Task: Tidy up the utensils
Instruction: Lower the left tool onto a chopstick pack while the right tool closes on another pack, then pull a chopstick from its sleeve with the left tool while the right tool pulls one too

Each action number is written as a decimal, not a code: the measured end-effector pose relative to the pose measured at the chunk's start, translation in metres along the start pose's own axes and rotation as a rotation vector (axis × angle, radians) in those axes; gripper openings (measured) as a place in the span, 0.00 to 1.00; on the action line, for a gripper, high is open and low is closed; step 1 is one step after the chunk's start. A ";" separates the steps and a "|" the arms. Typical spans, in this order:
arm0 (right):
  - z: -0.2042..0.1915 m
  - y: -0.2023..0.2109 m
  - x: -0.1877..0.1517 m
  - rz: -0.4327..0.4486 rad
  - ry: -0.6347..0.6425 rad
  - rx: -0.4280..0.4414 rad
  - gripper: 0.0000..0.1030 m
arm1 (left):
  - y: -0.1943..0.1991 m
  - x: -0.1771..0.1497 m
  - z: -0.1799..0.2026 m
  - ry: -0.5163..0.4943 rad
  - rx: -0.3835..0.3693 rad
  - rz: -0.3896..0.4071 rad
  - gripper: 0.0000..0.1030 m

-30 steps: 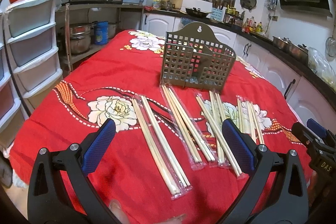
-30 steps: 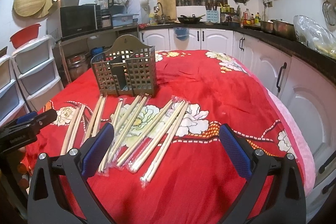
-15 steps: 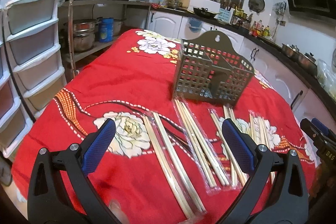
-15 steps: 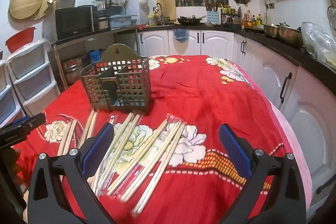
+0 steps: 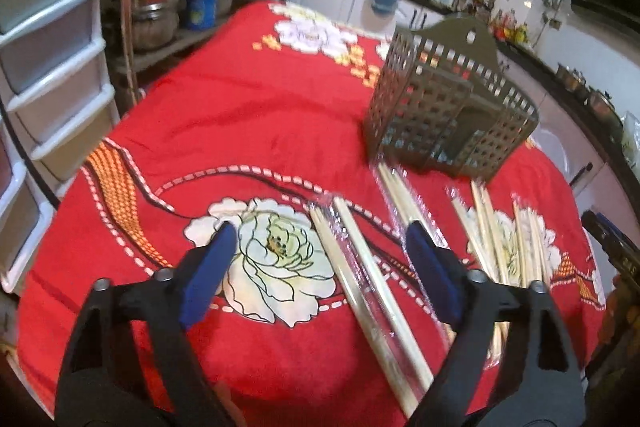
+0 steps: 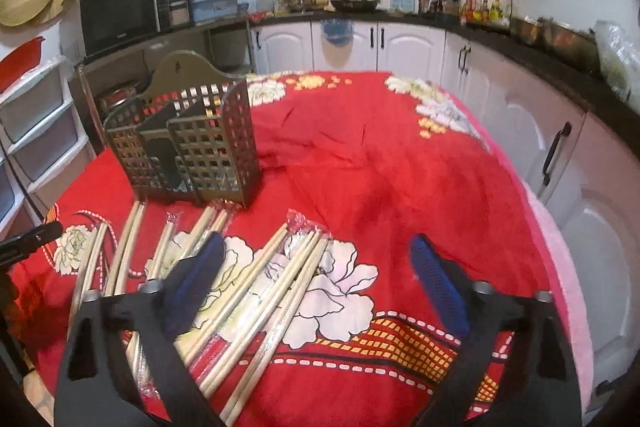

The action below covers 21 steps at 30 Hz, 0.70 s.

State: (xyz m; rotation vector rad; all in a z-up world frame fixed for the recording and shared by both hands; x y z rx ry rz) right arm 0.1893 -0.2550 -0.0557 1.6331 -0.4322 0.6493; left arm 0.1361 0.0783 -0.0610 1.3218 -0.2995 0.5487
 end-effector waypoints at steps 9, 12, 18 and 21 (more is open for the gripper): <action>0.009 -0.030 -0.006 -0.114 -0.030 0.087 0.39 | -0.036 -0.001 -0.003 0.016 -0.066 -0.155 0.21; 0.011 -0.036 -0.006 -0.135 -0.033 0.104 0.34 | -0.046 0.001 -0.006 0.018 -0.045 -0.186 0.16; 0.017 -0.049 -0.006 -0.191 -0.048 0.114 0.29 | -0.055 0.012 -0.007 0.014 -0.019 -0.196 0.13; 0.018 -0.057 -0.004 -0.215 -0.052 0.121 0.29 | -0.058 0.017 -0.009 0.007 -0.014 -0.198 0.12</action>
Point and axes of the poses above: each gripper's, at about its wrist camera, not at the fingertips, and y roughly against the way its jaws point, z to its right, x to its top, the point moved 6 cm from there along -y, roughly the way its jaws point, and after that the axes turned 13 degrees about -z, right-handed, at the moved point
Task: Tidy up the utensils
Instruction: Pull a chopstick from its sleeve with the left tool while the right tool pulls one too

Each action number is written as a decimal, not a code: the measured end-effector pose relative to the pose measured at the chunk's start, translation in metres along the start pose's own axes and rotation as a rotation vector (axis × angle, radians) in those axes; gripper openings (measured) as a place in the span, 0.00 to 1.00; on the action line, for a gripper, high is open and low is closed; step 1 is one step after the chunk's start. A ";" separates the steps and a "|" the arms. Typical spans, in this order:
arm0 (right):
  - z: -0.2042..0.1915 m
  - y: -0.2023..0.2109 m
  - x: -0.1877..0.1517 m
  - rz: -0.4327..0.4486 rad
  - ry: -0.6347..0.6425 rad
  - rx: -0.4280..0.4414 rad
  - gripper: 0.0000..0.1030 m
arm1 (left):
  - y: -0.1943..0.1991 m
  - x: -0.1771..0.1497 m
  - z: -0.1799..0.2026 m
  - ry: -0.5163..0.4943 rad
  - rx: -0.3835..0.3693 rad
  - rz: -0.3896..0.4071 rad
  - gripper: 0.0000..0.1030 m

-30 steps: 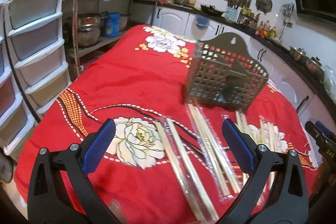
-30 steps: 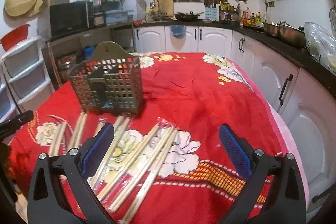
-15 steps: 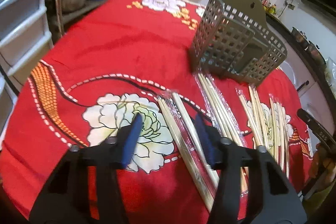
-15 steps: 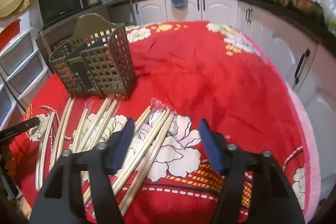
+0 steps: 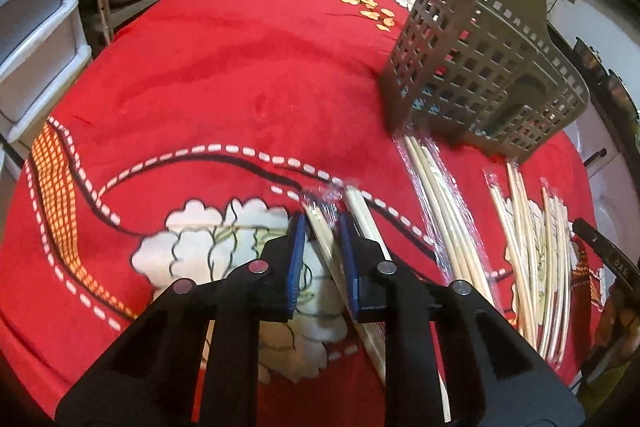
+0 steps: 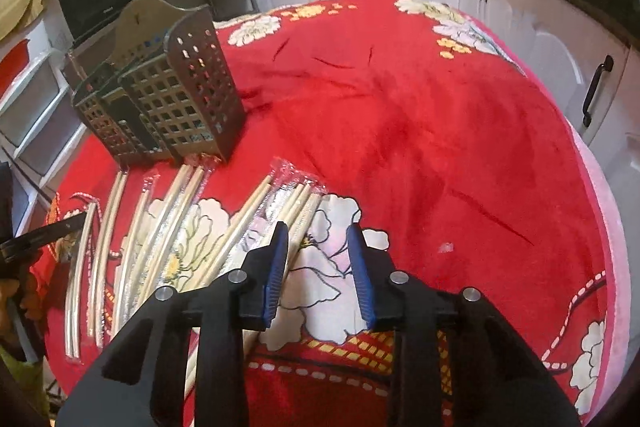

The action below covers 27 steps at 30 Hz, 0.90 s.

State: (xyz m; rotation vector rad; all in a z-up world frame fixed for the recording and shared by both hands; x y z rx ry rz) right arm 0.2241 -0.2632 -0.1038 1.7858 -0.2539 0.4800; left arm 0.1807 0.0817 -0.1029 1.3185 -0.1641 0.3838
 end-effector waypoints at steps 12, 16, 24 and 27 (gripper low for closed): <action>0.003 -0.030 0.019 -0.066 -0.028 -0.008 0.16 | -0.007 0.018 -0.002 -0.013 0.038 0.004 0.10; 0.008 -0.033 0.022 -0.074 -0.043 0.033 0.14 | -0.009 0.021 0.001 -0.023 0.050 0.019 0.10; 0.009 -0.016 0.021 -0.021 -0.045 0.083 0.08 | -0.003 0.021 -0.002 -0.014 0.023 0.035 0.04; 0.004 -0.004 0.021 0.007 -0.032 0.101 0.08 | 0.007 0.020 -0.003 -0.008 0.005 0.048 0.04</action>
Point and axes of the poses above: each gripper's, at about its wrist camera, not at the fingertips, and y roughly against the way its jaws point, z to its right, x to its top, the point moved 6 cm from there along -y, roughly the way its jaws point, and after that the axes turned 13 degrees about -z, right-handed, at the moved point
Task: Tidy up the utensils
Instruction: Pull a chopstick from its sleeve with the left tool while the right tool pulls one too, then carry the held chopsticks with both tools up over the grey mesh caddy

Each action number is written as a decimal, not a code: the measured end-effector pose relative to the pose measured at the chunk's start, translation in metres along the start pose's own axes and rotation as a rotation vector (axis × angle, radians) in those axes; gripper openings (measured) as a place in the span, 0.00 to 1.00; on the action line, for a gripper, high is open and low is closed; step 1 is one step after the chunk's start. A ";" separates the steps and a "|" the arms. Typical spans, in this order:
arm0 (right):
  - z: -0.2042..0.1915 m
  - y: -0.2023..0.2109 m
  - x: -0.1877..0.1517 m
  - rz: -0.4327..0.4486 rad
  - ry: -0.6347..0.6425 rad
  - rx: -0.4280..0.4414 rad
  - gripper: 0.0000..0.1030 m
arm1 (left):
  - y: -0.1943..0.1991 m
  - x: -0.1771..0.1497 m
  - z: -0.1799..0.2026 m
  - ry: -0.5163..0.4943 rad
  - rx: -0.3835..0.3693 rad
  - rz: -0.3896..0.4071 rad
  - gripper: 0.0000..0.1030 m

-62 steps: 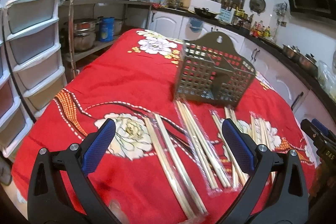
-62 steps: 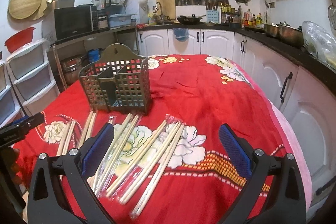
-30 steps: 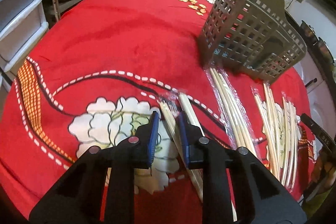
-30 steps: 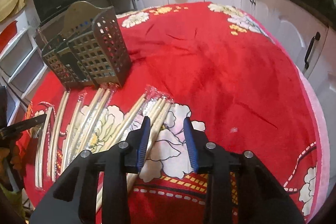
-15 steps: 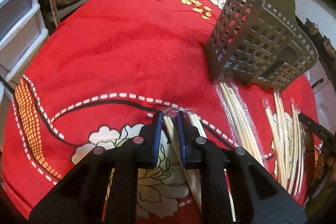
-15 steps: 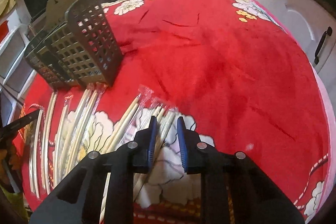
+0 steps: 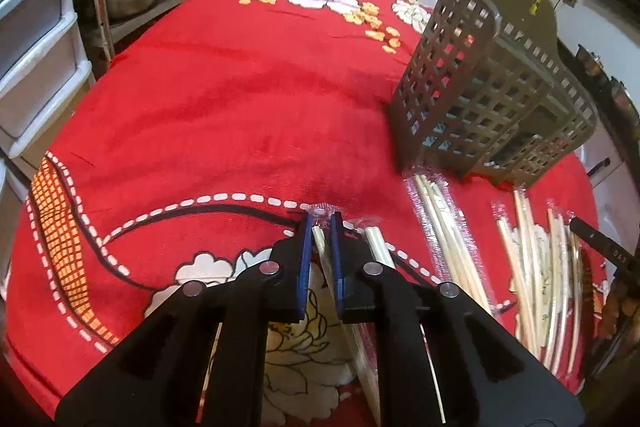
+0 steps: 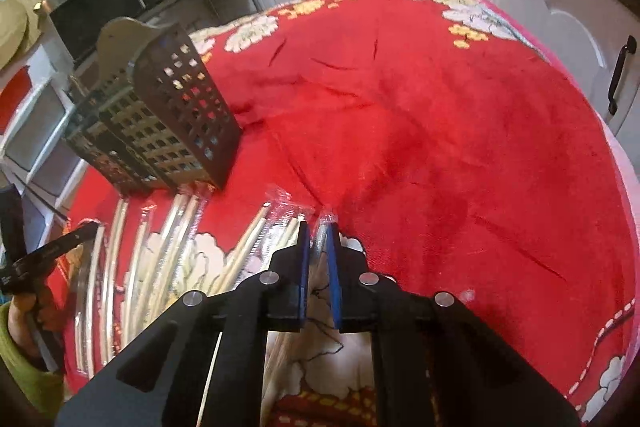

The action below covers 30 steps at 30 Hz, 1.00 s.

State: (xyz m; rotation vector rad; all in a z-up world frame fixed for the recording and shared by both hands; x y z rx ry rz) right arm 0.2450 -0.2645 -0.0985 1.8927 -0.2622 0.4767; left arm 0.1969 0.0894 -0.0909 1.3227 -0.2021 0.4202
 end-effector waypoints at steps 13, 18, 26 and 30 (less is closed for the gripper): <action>-0.053 0.081 0.014 0.186 0.130 0.083 0.05 | 0.098 0.016 0.034 -0.073 -0.071 0.224 0.01; -0.074 0.109 0.024 0.261 0.169 0.110 0.05 | 0.130 0.029 0.054 -0.114 -0.085 0.310 0.01; -0.102 0.151 0.049 0.405 0.204 0.150 0.05 | 0.167 0.052 0.069 -0.119 -0.131 0.417 0.00; -0.116 0.166 0.066 0.486 0.228 0.135 0.05 | 0.185 0.067 0.079 -0.126 -0.142 0.469 0.00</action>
Point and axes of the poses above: each gripper's, at about its wrist camera, not at the fingertips, and y roughly against the way its jaws point, z to its right, x to its top, the point moved 6 cm from there along -y, roughly the way its jaws point, and after that the axes turned 13 degrees about -z, right-handed, at the moved point
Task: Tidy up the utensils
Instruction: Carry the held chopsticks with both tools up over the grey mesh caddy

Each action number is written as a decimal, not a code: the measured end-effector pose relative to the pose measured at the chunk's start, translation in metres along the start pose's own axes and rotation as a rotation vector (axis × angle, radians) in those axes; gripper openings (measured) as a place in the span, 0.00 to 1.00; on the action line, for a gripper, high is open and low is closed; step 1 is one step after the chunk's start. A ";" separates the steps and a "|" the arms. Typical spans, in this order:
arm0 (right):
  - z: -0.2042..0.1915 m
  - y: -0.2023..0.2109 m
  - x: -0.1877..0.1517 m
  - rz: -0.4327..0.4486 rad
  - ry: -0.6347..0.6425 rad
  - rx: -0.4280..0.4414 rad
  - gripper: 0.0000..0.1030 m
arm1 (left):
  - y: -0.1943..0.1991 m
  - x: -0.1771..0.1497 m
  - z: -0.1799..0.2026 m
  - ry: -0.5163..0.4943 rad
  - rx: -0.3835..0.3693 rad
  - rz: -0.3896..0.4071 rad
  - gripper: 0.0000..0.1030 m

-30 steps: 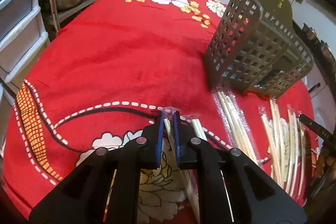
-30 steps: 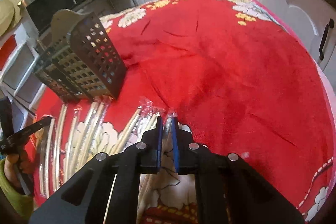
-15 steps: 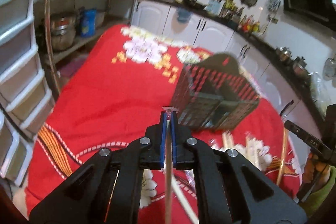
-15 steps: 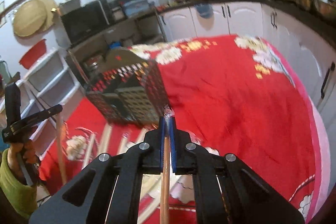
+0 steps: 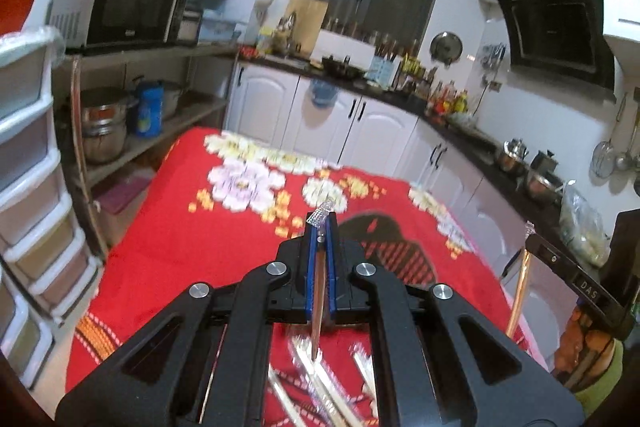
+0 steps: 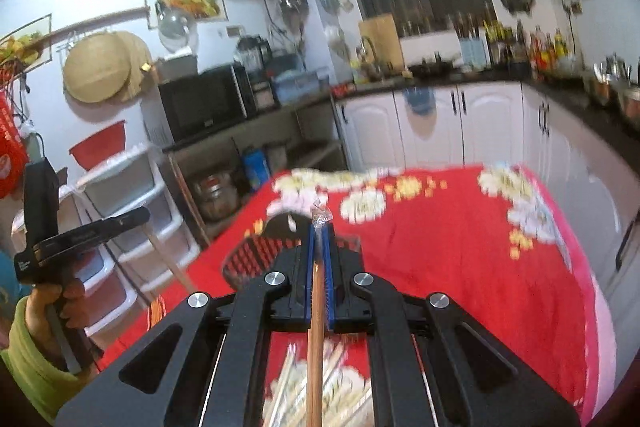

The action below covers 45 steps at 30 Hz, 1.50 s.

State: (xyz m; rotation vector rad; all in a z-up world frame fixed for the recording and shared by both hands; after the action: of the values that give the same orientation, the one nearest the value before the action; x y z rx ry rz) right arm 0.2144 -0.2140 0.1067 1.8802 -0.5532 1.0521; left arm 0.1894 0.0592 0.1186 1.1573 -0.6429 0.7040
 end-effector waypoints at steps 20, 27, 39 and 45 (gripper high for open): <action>-0.025 -0.029 0.093 0.329 0.084 -0.063 0.05 | 0.005 0.065 0.022 -0.037 0.005 0.138 0.00; -0.014 -0.062 0.097 0.331 0.089 -0.110 0.05 | -0.019 0.062 0.018 -0.039 0.039 0.137 0.00; 0.006 -0.119 0.061 0.246 0.064 -0.150 0.05 | -0.062 0.039 0.015 -0.057 0.056 0.061 0.01; 0.010 -0.128 0.041 0.201 0.052 -0.139 0.05 | -0.076 0.028 0.015 -0.061 0.058 0.040 0.01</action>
State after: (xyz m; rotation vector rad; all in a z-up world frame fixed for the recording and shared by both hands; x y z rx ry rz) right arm 0.3322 -0.1560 0.0766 1.6968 -0.7771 1.1581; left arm 0.2649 0.0312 0.0998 1.2258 -0.7032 0.7275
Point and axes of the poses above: each gripper's, at about its wrist camera, not at the fingertips, and y roughly against the way its jaws point, z to its right, x to its top, the point moved 6 cm from there along -y, roughly the way its jaws point, and after that the axes turned 13 degrees about -z, right-handed, at the moved point
